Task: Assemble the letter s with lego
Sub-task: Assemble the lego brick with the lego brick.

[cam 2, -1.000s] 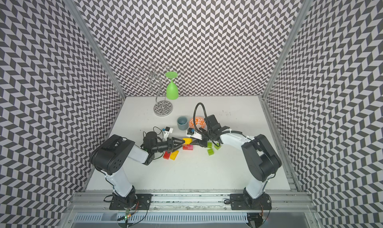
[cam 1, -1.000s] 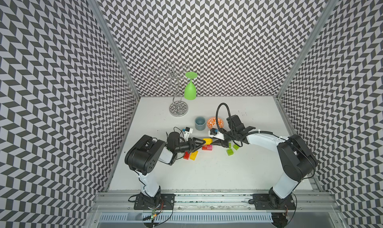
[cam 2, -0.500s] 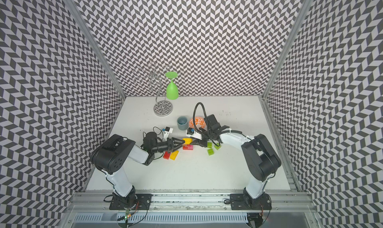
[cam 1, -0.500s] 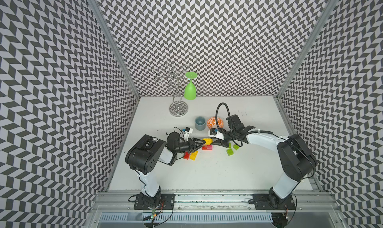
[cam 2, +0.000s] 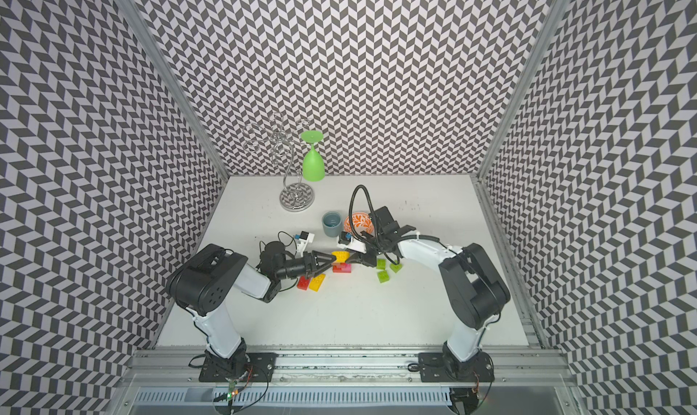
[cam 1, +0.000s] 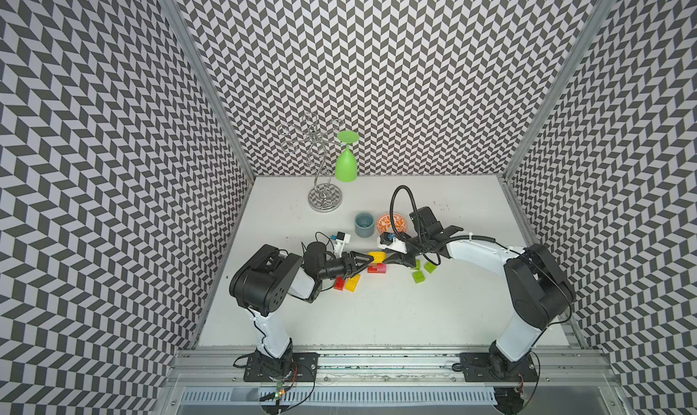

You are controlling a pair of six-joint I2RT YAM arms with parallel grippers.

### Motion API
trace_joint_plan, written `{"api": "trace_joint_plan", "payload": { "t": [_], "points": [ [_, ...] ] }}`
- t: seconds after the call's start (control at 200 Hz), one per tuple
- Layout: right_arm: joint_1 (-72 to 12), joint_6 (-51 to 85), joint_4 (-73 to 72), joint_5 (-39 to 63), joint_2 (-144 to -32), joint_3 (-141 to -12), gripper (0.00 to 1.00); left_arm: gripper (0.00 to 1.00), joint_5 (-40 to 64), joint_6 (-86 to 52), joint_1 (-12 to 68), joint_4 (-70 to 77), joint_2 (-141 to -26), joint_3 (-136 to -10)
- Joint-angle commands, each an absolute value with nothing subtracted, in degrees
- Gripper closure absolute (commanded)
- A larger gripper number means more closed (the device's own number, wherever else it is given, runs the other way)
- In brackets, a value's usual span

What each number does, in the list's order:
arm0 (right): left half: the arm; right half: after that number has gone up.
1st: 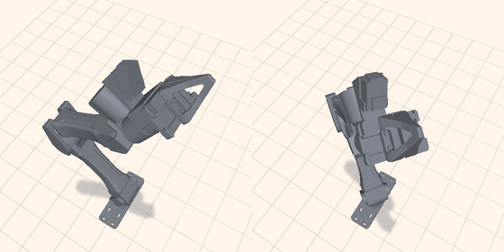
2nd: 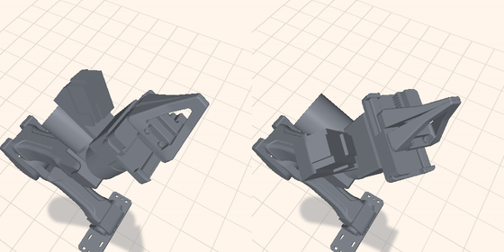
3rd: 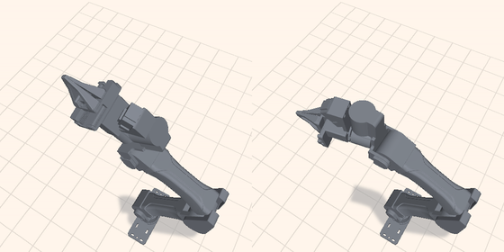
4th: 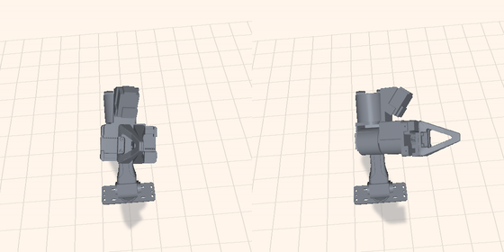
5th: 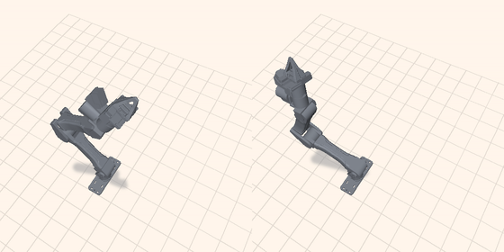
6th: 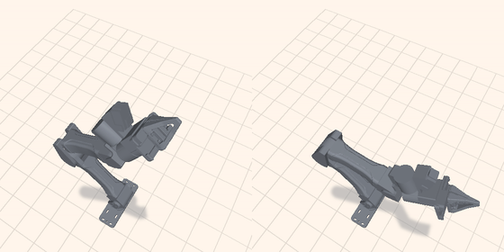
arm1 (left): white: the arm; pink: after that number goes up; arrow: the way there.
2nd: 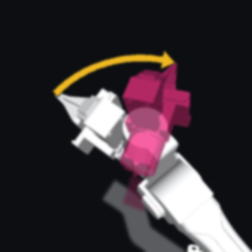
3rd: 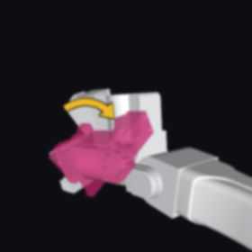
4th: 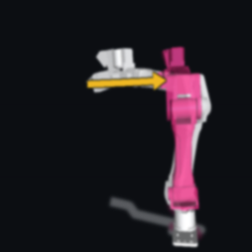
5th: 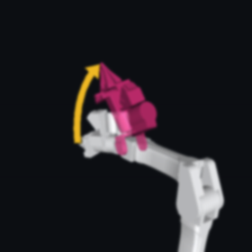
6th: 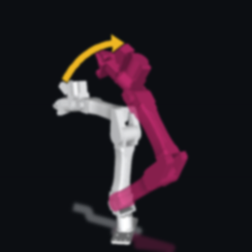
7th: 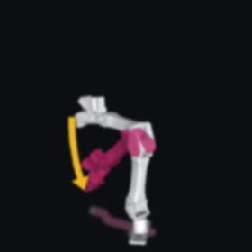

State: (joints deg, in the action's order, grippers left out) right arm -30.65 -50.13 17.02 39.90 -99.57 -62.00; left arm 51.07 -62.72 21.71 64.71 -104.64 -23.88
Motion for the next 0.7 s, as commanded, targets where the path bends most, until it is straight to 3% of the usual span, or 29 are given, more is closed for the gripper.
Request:
{"api": "trace_joint_plan", "payload": {
  "t": [0.0, 0.696],
  "points": [
    [-30.7, -49.8, 17.2, 40.1, -100.4, -64.1, 0.91, 0.51, 49.8, -61.2, 21.7, 59.8, -107.1, -21.7],
    [-30.7, -49.1, 18.8, 38.8, -100.2, -66.0, 0.72, 0.54, 49.6, -60.7, 21.4, 60.0, -107.9, -20.3]
  ]
}}
